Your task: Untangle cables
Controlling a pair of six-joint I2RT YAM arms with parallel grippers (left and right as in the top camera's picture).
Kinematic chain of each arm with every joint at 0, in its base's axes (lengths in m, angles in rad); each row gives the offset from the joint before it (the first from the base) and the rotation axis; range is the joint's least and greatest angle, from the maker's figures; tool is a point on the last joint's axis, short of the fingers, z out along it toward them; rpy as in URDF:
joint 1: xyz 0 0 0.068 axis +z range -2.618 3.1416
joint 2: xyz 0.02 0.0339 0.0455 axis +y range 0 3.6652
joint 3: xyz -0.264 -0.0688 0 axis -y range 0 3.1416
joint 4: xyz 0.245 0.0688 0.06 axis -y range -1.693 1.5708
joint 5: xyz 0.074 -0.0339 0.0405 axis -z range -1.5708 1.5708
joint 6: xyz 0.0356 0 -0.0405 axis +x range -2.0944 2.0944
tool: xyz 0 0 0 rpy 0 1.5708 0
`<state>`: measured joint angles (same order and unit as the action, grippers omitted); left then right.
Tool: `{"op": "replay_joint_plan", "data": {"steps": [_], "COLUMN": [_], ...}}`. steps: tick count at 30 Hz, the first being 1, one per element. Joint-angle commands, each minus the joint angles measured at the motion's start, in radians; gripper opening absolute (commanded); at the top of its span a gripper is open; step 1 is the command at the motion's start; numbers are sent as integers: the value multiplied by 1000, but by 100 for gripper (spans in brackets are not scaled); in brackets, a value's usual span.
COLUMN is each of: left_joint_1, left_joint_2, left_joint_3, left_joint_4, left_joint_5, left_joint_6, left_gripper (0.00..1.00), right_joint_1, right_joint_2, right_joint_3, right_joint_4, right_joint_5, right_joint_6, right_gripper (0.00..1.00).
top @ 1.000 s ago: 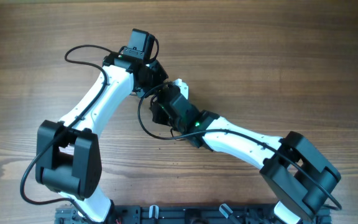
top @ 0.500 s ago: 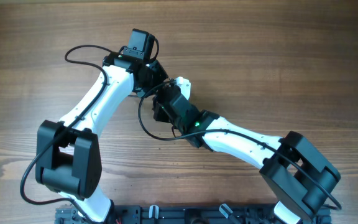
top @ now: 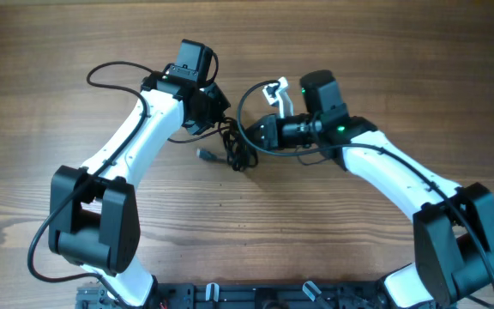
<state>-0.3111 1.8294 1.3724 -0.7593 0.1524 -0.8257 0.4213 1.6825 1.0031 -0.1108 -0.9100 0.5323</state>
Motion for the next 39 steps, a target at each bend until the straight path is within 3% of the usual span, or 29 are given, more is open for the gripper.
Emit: {"op": "replay_joint_plan", "data": {"steps": [1, 7, 11, 16, 22, 26, 30, 32, 36, 39], "left_joint_1": [25, 59, 60, 60, 60, 60, 60, 60, 60, 60], "left_joint_2": [19, 19, 19, 19, 19, 19, 19, 19, 19, 19], "left_joint_3": [-15, -15, -15, -15, -15, -15, -15, -15, -15, -15], "left_joint_4": [-20, -41, -38, -38, -38, -37, -37, -37, -32, -22], "left_joint_5": [-126, -146, -142, -142, -138, -120, -117, -108, -52, -12], "left_joint_6": [5, -29, -28, -28, -28, -28, -28, -28, -23, 4], "left_gripper": [4, 4, 4, 4, 5, 5, 4, 4, 4, 4], "right_joint_1": [-56, -97, -97, -97, -91, -82, -79, -63, -11, 28], "right_joint_2": [-45, -45, -45, -45, -39, -36, -36, -36, -36, -36], "right_joint_3": [16, 16, 16, 16, 16, 16, 16, 16, 16, 16], "right_joint_4": [-30, -3, -89, -247, -354, -381, -380, -364, -295, -224], "right_joint_5": [-152, -282, -37, 205, 319, 323, 323, 322, 303, 304], "right_joint_6": [-112, -175, -91, -84, -77, -77, -81, -89, -185, -250], "right_gripper": [4, 4, 4, 4, 5, 22, 47, 54, 60, 59]}}
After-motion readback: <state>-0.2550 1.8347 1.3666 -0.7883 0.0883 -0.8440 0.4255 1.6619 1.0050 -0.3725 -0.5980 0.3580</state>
